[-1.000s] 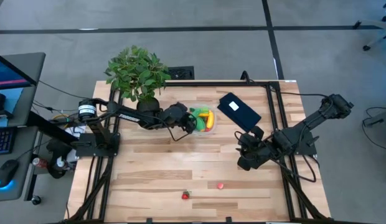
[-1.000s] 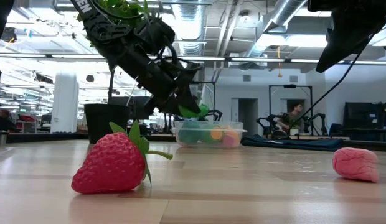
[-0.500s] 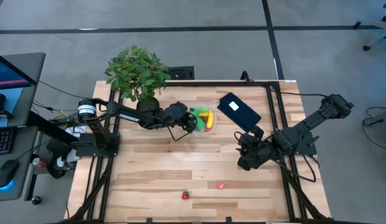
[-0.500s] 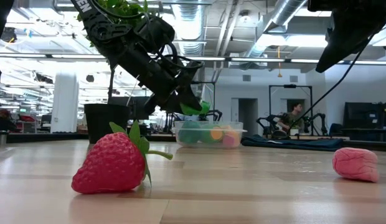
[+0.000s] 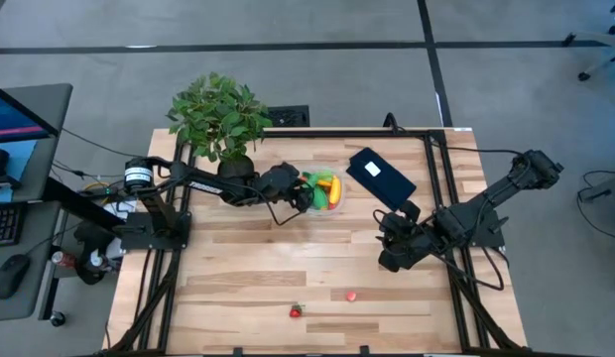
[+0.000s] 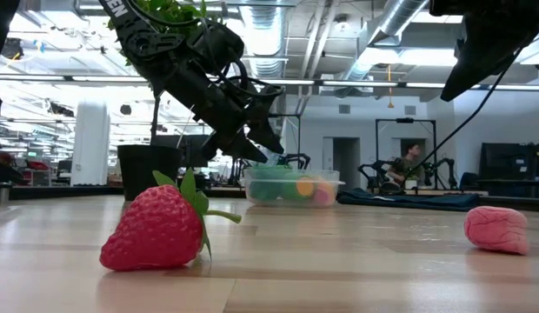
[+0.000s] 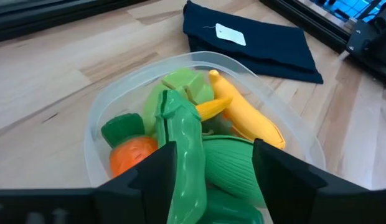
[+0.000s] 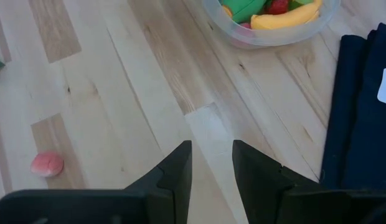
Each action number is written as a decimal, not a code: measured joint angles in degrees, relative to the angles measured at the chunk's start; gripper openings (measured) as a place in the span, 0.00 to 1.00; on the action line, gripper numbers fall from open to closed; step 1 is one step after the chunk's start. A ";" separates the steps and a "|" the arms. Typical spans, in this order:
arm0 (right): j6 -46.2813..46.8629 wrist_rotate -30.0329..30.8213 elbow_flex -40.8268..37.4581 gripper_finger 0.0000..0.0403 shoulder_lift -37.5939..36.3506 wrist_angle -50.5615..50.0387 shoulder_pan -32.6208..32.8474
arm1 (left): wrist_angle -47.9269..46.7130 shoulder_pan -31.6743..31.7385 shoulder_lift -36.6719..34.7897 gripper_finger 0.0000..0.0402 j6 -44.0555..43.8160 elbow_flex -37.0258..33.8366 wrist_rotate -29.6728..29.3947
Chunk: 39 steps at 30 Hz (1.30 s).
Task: Pick and placing Produce into tupperware
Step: Put the pink peach into the transparent bin
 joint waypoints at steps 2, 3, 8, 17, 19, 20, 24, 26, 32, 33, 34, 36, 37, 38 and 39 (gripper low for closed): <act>0.01 0.00 0.00 0.27 0.00 0.02 0.00 | 0.01 0.01 0.00 0.50 0.09 0.00 0.20; 0.02 0.00 0.00 0.27 0.00 0.02 0.00 | 0.02 0.01 0.00 0.50 0.04 0.00 1.08; 0.02 -0.05 0.00 0.27 0.00 0.02 0.00 | 1.64 0.03 -0.23 0.50 -0.60 -0.04 11.97; 0.81 -0.74 0.00 0.27 0.00 0.07 4.12 | -0.88 -1.11 -7.95 0.49 2.47 -0.07 32.62; 2.40 -0.73 0.00 0.27 0.00 0.29 5.01 | -2.62 -2.02 -10.59 0.49 5.37 -0.04 36.11; 3.08 -0.73 -0.01 0.27 0.00 0.75 5.45 | -4.03 -2.60 -11.82 0.49 6.35 -0.04 38.10; 4.49 -0.73 -3.23 0.27 -0.02 9.81 7.36 | -11.65 -5.91 -16.50 0.49 9.06 -0.04 43.15; 5.17 -1.47 -5.89 0.27 0.00 16.23 8.69 | -17.63 -8.02 -18.21 0.49 9.99 -0.04 43.27; 9.94 -2.99 -14.02 0.27 1.93 33.76 12.27 | -34.82 -14.58 -21.22 0.49 11.25 -0.53 38.18; 10.37 -2.83 -14.93 0.27 2.81 37.01 12.73 | -35.80 -15.63 -21.29 0.49 11.21 -0.80 37.44; 10.44 -2.90 -15.93 0.27 3.75 39.70 13.16 | -36.98 -16.59 -21.27 0.49 11.19 -0.98 36.62; 10.37 -3.04 -17.13 0.27 6.45 42.70 14.01 | -39.39 -18.37 -21.24 0.49 10.56 -1.50 35.28; 10.24 -3.13 -17.27 0.27 7.99 44.51 14.42 | -39.69 -19.20 -21.24 0.49 9.95 -1.83 34.69; 10.19 -3.10 -17.37 0.27 9.26 45.80 14.87 | -39.59 -19.79 -21.20 0.49 9.29 -2.12 34.32; 10.19 -3.05 -17.38 0.27 10.68 47.13 15.25 | -39.03 -20.31 -21.22 0.49 8.67 -2.53 34.21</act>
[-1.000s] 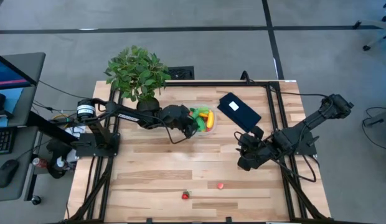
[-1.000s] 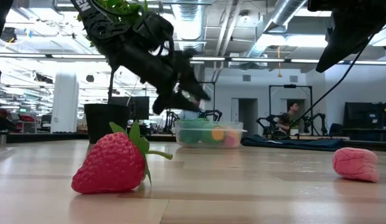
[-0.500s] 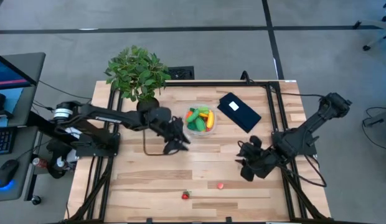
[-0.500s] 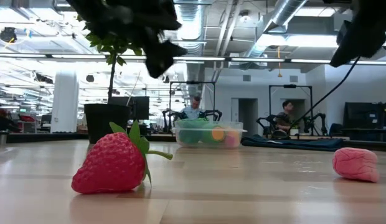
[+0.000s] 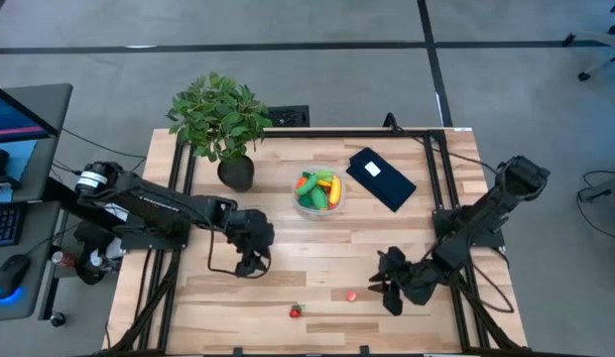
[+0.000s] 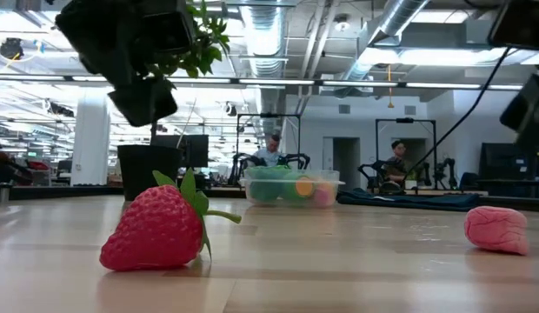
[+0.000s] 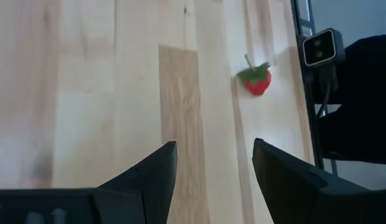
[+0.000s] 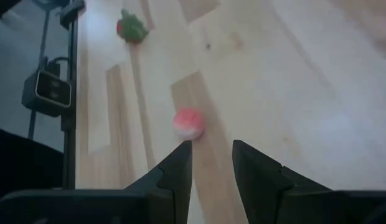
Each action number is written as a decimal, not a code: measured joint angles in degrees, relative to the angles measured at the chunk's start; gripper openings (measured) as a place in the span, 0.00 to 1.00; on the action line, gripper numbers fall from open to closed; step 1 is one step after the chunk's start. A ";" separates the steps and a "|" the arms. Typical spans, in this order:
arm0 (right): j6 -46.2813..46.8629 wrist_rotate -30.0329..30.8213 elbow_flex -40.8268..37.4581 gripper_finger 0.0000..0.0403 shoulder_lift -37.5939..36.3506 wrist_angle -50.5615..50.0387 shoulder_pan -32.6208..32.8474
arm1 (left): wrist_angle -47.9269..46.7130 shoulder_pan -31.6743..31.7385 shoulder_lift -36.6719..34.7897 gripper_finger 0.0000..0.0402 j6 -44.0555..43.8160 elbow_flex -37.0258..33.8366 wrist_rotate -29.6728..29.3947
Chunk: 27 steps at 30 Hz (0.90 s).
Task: Pick and placing Produce into tupperware
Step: Put the pink peach into the transparent bin
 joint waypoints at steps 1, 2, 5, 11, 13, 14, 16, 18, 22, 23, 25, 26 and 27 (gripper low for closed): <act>-0.01 -0.03 0.00 0.27 1.65 1.73 0.32 | 0.25 -0.46 0.00 0.49 -0.57 -0.33 -0.30; -0.05 -0.05 -0.03 0.27 3.20 3.09 0.54 | 0.13 -0.91 0.02 0.49 -1.32 -0.59 -0.61; -0.41 -0.07 -0.07 0.28 7.67 9.46 0.64 | -0.05 -1.60 0.02 0.49 -2.94 -1.01 -0.81; -2.77 -2.20 -0.07 0.39 13.73 15.48 0.64 | -0.40 -2.07 0.02 0.49 -5.28 -1.07 -0.76; -2.78 -3.03 -0.07 0.44 14.97 15.74 0.64 | -0.41 -2.04 0.02 0.49 -6.06 -1.07 -0.49; -2.78 -3.10 -0.07 0.46 15.66 15.91 0.64 | -0.43 -2.04 0.02 0.49 -6.48 -1.07 -0.31; -2.84 -2.91 -0.05 0.51 16.76 16.12 0.66 | -0.43 -2.04 0.02 0.49 -7.30 -1.07 -0.20; -3.54 -2.36 0.02 0.56 17.62 17.17 0.68 | -0.43 -2.06 0.02 0.49 -8.15 -1.07 -0.17; -7.22 -1.97 0.07 0.61 19.03 19.73 0.68 | -0.49 -2.19 0.02 0.49 -10.06 -1.07 0.14; -7.94 -1.65 0.07 0.62 19.23 20.07 0.64 | -0.47 -2.23 0.02 0.49 -10.35 -1.07 0.12; -9.48 -1.29 0.09 0.62 19.34 20.08 0.63 | -0.47 -2.34 0.02 0.49 -10.72 -1.07 0.14; -10.49 -0.96 0.10 0.62 19.51 20.04 0.55 | -0.48 -2.38 0.02 0.49 -10.97 -1.07 0.17; -11.41 -0.49 0.13 0.62 19.85 20.17 0.44 | -0.49 -2.39 0.02 0.49 -11.19 -1.07 0.17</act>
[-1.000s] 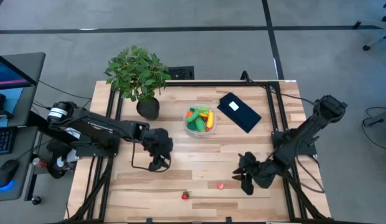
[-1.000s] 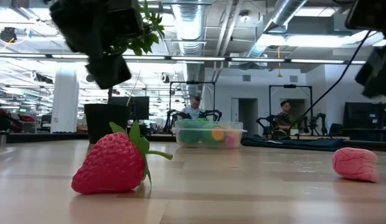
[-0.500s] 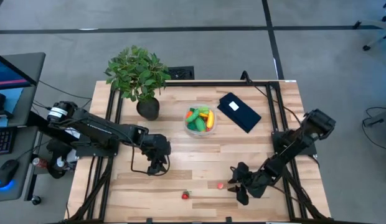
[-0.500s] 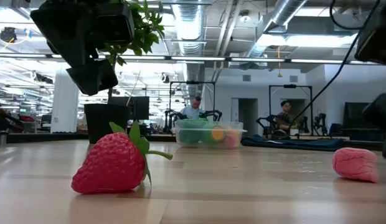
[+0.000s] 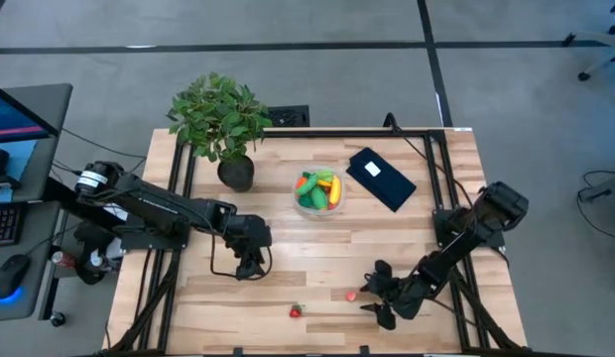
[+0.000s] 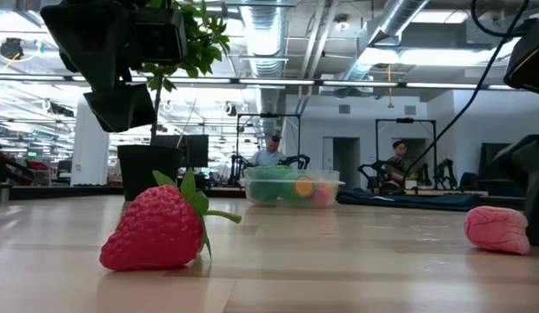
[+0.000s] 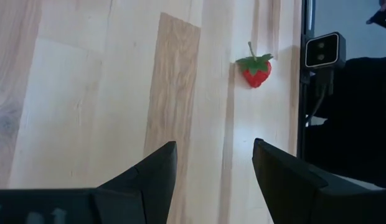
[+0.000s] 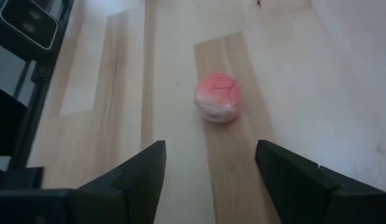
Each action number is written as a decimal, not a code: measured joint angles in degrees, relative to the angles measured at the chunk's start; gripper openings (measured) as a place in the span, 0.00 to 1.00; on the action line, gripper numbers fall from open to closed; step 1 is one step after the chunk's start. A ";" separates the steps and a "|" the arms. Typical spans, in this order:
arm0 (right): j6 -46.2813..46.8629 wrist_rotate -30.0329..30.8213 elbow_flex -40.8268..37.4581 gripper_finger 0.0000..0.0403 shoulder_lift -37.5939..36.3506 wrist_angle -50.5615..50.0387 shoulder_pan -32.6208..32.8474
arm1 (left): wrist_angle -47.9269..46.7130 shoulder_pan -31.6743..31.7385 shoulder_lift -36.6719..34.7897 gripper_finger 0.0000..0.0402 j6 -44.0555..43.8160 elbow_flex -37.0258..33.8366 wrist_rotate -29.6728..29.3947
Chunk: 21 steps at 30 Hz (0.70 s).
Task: Pick and placing Produce into tupperware
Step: Put the pink peach into the transparent bin
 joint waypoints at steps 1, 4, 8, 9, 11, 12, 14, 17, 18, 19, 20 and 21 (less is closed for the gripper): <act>-0.64 0.46 0.03 0.62 0.27 0.17 -0.09 | 0.02 0.00 0.00 0.49 -0.35 0.00 0.02; -2.41 1.34 0.02 0.62 0.39 0.25 -0.43 | 0.00 0.00 0.00 0.49 -0.89 0.00 0.04; -4.89 2.94 0.01 0.62 1.21 1.48 -1.47 | 0.02 -0.24 0.00 0.49 -1.31 0.00 0.02; -5.79 3.04 -0.07 0.62 1.30 2.13 -1.69 | -0.01 -0.43 0.00 0.49 -1.34 0.00 0.02; -6.63 3.67 0.10 0.62 2.23 3.37 -2.15 | -0.44 -0.86 0.00 0.49 -1.39 0.00 0.02; -6.71 3.93 0.35 0.62 2.44 3.45 -2.20 | -0.80 -1.09 0.00 0.49 -1.41 0.00 0.02; -6.80 3.96 0.70 0.62 2.54 3.27 -2.43 | -1.34 -1.46 0.00 0.49 -1.42 0.00 -0.01; -6.95 4.05 1.73 0.62 3.39 3.29 -2.95 | -1.56 -1.79 0.02 0.49 -1.41 0.00 -0.34; -7.48 3.80 1.98 0.62 3.44 3.19 -3.05 | -1.76 -1.81 0.02 0.49 -1.37 0.00 -0.40; -8.12 3.65 2.32 0.62 3.48 3.03 -3.09 | -2.00 -1.81 0.02 0.49 -1.37 0.00 -0.42; -8.78 3.50 2.59 0.62 3.56 2.99 -3.15 | -2.22 -1.81 0.02 0.49 -1.37 0.00 -0.42; -9.25 3.46 2.80 0.62 3.57 2.81 -3.26 | -2.34 -1.81 0.02 0.49 -1.26 0.00 -0.44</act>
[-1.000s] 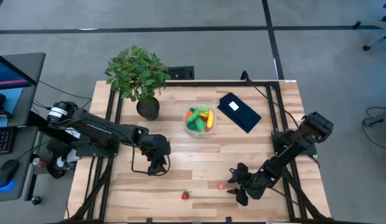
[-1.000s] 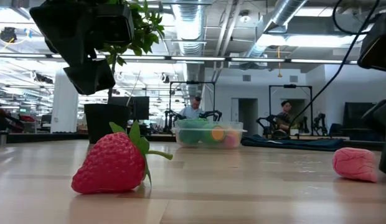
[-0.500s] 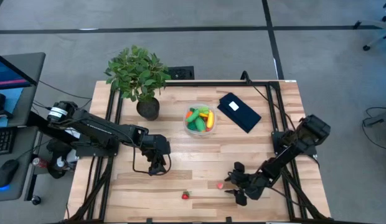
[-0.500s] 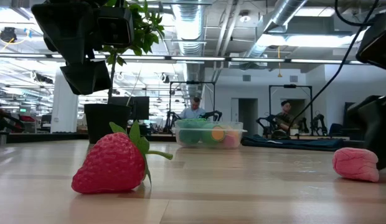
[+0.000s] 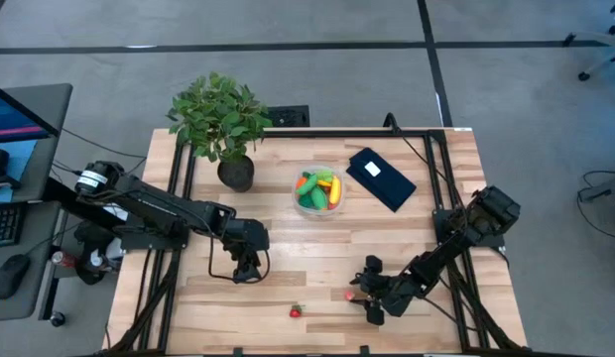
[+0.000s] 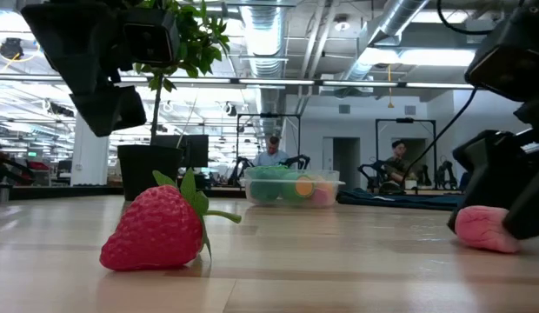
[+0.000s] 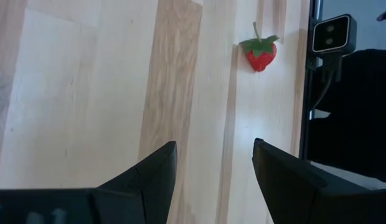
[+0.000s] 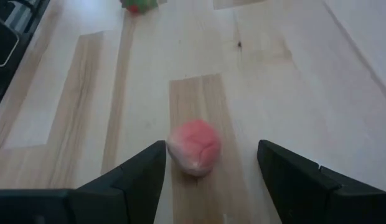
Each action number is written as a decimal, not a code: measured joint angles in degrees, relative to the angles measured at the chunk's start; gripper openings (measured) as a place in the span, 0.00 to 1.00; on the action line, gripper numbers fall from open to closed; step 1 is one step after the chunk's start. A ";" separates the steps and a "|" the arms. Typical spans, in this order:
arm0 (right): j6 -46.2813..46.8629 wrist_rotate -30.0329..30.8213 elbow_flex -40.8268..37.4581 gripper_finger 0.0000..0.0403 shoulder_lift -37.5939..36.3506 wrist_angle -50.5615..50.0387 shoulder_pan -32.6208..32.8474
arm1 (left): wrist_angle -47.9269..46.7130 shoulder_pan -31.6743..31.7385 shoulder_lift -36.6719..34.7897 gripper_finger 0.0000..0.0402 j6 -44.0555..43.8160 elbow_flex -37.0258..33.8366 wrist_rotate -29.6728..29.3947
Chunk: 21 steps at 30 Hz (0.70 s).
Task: Pick and placing Produce into tupperware
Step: Put the pink peach into the transparent bin
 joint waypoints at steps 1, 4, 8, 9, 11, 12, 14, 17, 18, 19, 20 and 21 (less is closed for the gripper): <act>-0.10 0.01 0.07 0.62 0.00 -0.02 -0.17 | -0.02 0.00 0.00 0.49 0.23 0.00 -0.01; 0.23 -0.06 0.09 0.62 0.00 -0.17 -0.61 | -0.02 0.00 0.00 0.49 0.63 0.00 -0.56; 0.30 -0.25 0.09 0.62 -0.02 -0.03 -0.98 | -0.02 0.00 0.00 0.49 0.69 0.00 -1.04; 0.30 -0.54 0.09 0.62 -0.02 0.00 -0.99 | -0.02 0.00 0.00 0.49 0.69 0.00 -1.05; 0.30 -1.35 0.12 0.62 -0.08 0.01 -1.15 | -0.02 0.00 0.00 0.49 0.71 0.00 -1.08; 0.33 -1.53 0.13 0.61 -0.11 0.00 -1.30 | -0.02 0.00 0.00 0.49 0.73 0.00 -1.08; 0.37 -1.59 0.13 0.59 -0.11 -0.02 -1.28 | -0.02 0.00 0.00 0.49 0.91 0.00 -1.10; 0.67 -1.70 0.13 0.53 -0.11 0.00 -1.43 | -0.02 0.00 0.00 0.49 0.96 0.00 -1.27; 1.23 -1.72 0.13 0.51 -0.11 -0.02 -1.59 | -0.02 0.00 0.00 0.49 0.96 0.00 -1.41; 1.52 -1.75 0.14 0.49 -0.11 -0.02 -1.61 | -0.02 0.00 0.00 0.49 1.00 0.00 -1.43; 1.80 -1.88 0.13 0.46 -0.11 -0.02 -1.63 | -0.02 0.00 0.00 0.49 1.16 0.02 -1.44; 2.07 -2.01 0.15 0.44 -0.13 0.00 -1.62 | -0.02 0.00 0.00 0.49 1.32 0.02 -1.50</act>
